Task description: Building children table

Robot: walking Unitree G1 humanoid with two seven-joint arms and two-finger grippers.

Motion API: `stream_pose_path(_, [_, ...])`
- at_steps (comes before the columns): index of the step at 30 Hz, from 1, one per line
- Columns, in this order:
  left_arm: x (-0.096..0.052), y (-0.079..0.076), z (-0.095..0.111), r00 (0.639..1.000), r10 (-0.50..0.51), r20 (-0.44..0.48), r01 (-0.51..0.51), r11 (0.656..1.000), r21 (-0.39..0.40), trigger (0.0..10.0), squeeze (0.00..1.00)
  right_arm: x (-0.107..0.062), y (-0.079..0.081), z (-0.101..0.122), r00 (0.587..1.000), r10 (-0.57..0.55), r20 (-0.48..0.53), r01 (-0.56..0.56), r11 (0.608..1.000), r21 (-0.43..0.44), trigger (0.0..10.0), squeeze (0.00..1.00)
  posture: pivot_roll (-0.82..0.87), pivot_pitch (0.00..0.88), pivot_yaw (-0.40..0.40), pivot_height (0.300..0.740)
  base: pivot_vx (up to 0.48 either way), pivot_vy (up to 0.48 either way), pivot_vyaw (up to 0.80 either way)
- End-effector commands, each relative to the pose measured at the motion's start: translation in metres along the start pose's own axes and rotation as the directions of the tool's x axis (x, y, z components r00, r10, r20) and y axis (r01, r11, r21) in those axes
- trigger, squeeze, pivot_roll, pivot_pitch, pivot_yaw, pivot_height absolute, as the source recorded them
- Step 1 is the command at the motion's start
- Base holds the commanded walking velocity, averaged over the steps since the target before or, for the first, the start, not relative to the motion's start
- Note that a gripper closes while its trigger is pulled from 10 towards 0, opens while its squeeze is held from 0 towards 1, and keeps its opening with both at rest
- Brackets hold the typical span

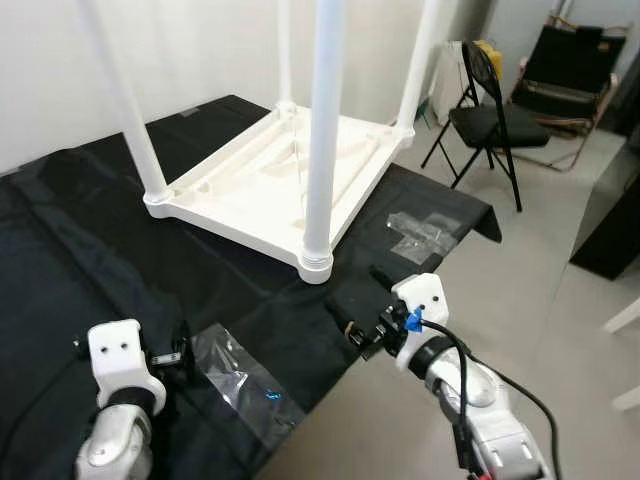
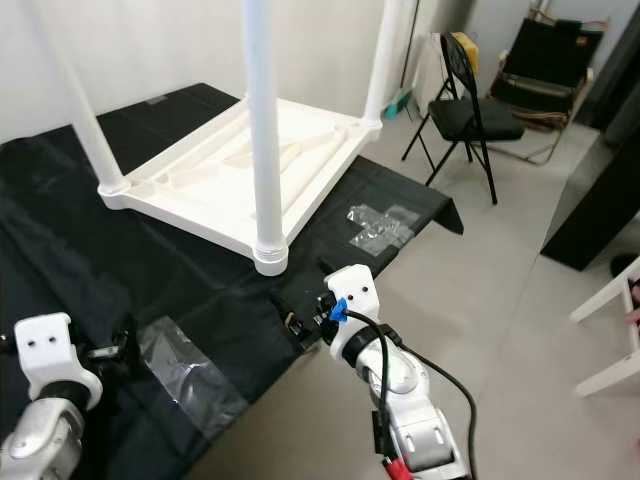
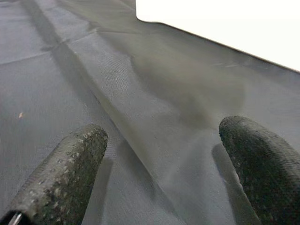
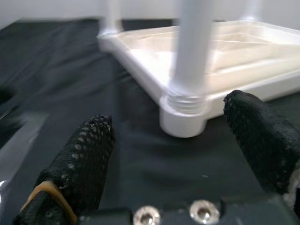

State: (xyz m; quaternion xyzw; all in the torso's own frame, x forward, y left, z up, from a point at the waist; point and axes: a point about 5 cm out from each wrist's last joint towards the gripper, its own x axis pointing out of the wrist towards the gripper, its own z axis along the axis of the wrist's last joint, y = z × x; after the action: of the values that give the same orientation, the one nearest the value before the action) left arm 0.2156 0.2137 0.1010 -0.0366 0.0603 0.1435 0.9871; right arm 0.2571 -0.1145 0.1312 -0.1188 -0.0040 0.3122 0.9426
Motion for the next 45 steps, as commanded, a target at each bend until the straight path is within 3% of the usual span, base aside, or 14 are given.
stream_pose_path(1, [-0.003,-0.008,-0.003,1.000,-0.026,-0.013,0.026,0.999,-0.019,10.0,0.00,0.003,0.000,0.005,0.999,0.044,0.008,-0.043,0.998,-0.051,10.0,0.00,-0.01,0.014,-0.035,0.740,0.000,-0.465,0.74])
stream_pose_path(10, [-0.001,-0.012,-0.002,0.999,-0.045,-0.005,0.045,0.999,-0.009,10.0,0.00,0.004,0.003,0.003,0.996,0.091,-0.014,-0.092,0.993,-0.073,10.0,0.00,-0.02,0.002,-0.032,0.740,0.000,-0.464,0.74])
stream_pose_path(19, [0.004,-0.020,0.003,0.997,-0.073,0.014,0.073,0.997,-0.005,10.0,0.00,0.005,-0.006,0.002,0.995,0.101,-0.026,-0.103,0.992,-0.080,10.0,0.00,-0.02,0.000,-0.029,0.740,0.000,-0.464,0.74])
stream_pose_path(27, [0.004,-0.024,0.005,0.994,-0.102,0.023,0.102,0.995,0.018,10.0,0.00,0.005,-0.008,0.000,0.995,0.092,-0.023,-0.093,0.994,-0.049,10.0,0.00,-0.02,0.006,-0.028,0.740,0.000,-0.462,0.74])
stream_pose_path(39, [0.009,-0.029,0.010,0.990,-0.140,0.031,0.139,0.989,0.054,10.0,0.00,0.005,-0.018,0.001,0.999,0.045,-0.021,-0.046,0.998,-0.044,10.0,0.00,-0.03,0.031,-0.024,0.740,0.000,0.000,0.74])
stream_pose_path(45, [0.010,-0.032,0.013,0.986,-0.159,0.040,0.158,0.987,0.031,10.0,0.00,0.008,-0.024,0.002,0.999,-0.051,-0.003,0.051,0.998,-0.027,10.0,0.00,-0.03,0.041,-0.028,0.740,0.000,0.000,0.37])
